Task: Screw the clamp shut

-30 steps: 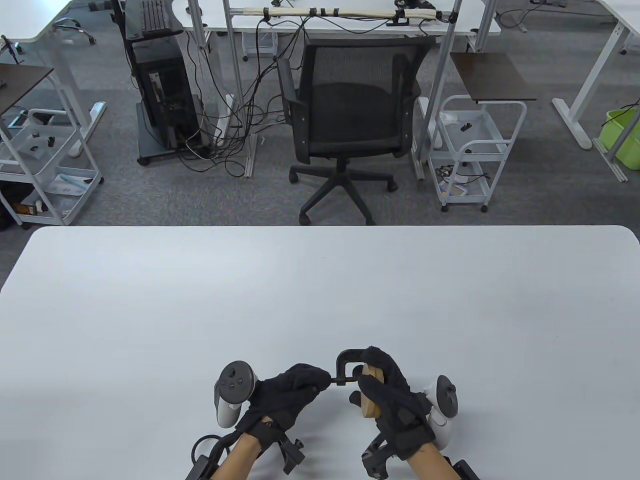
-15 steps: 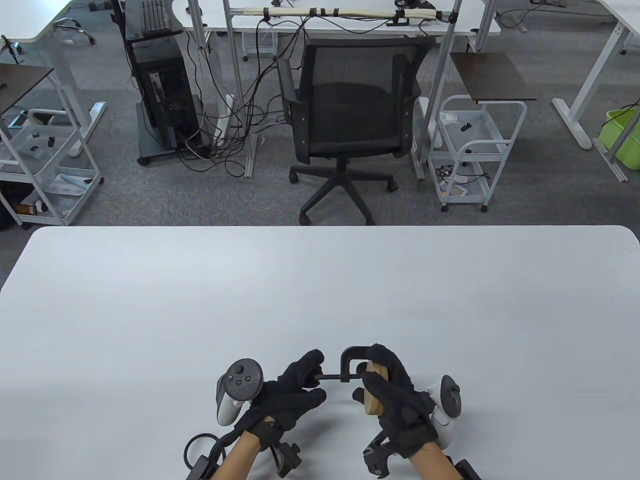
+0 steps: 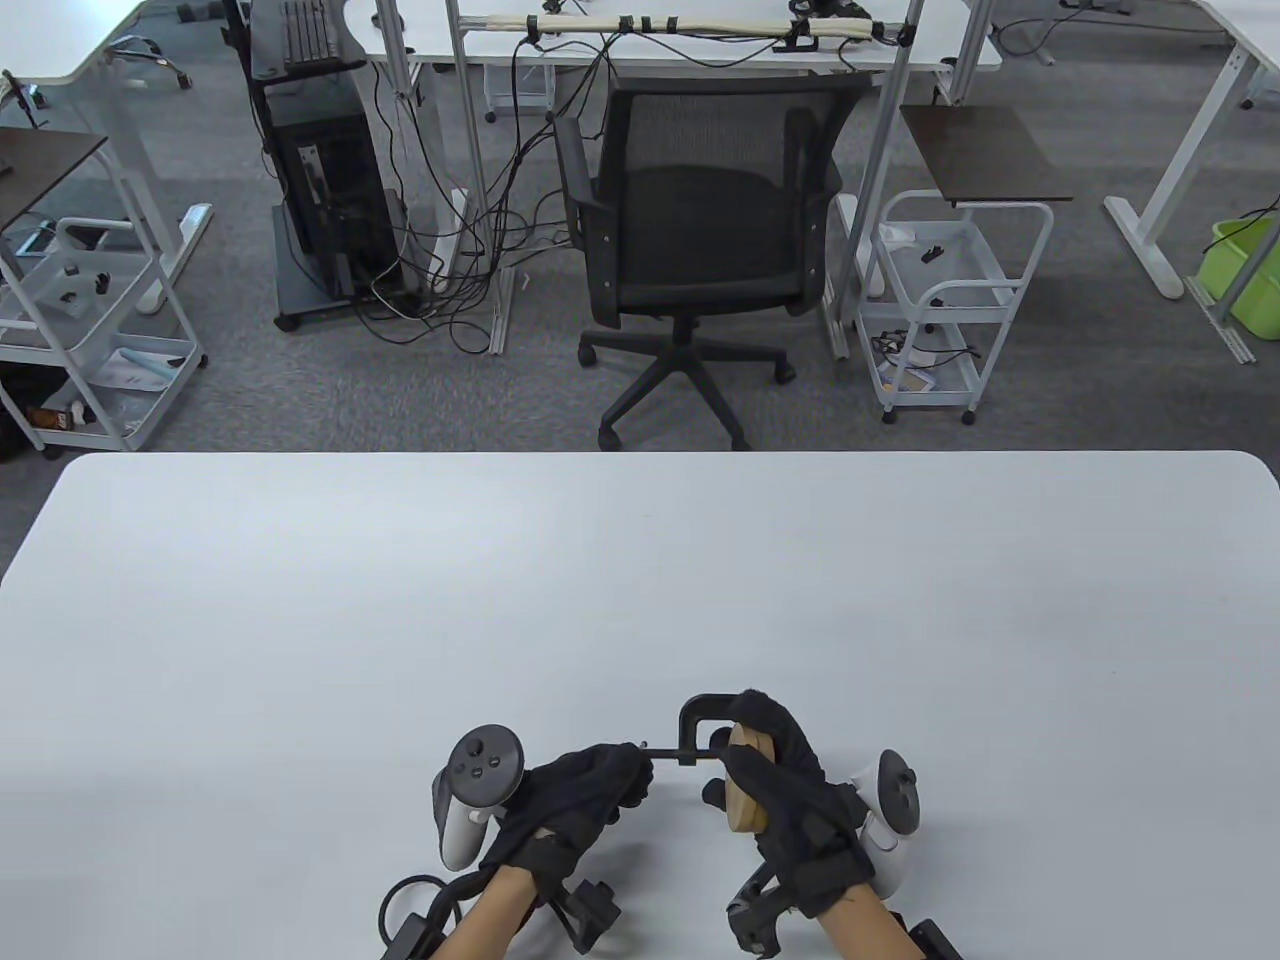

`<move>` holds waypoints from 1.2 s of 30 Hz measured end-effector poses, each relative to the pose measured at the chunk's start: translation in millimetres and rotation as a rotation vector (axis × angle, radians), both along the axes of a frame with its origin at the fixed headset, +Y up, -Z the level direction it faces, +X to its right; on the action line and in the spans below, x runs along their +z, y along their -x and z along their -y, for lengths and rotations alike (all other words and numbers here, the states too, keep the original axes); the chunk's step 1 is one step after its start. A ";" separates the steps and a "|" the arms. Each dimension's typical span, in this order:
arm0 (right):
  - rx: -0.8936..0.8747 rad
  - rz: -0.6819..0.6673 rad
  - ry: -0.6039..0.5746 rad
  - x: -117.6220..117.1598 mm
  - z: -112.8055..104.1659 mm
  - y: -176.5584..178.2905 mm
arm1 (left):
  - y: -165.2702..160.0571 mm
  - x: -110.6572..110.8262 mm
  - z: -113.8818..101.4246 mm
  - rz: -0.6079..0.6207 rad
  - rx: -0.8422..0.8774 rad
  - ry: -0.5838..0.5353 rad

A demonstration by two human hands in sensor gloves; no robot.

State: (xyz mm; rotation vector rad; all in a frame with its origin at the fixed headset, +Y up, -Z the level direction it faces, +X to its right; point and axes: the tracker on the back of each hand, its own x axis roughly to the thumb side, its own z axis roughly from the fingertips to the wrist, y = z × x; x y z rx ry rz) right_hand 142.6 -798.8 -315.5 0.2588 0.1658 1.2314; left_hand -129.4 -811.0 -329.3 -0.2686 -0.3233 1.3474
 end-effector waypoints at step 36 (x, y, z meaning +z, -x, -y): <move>0.019 0.077 -0.022 4.5 -3.5 3.5 | -4.4 3.1 -21.6 -0.034 -0.036 -0.205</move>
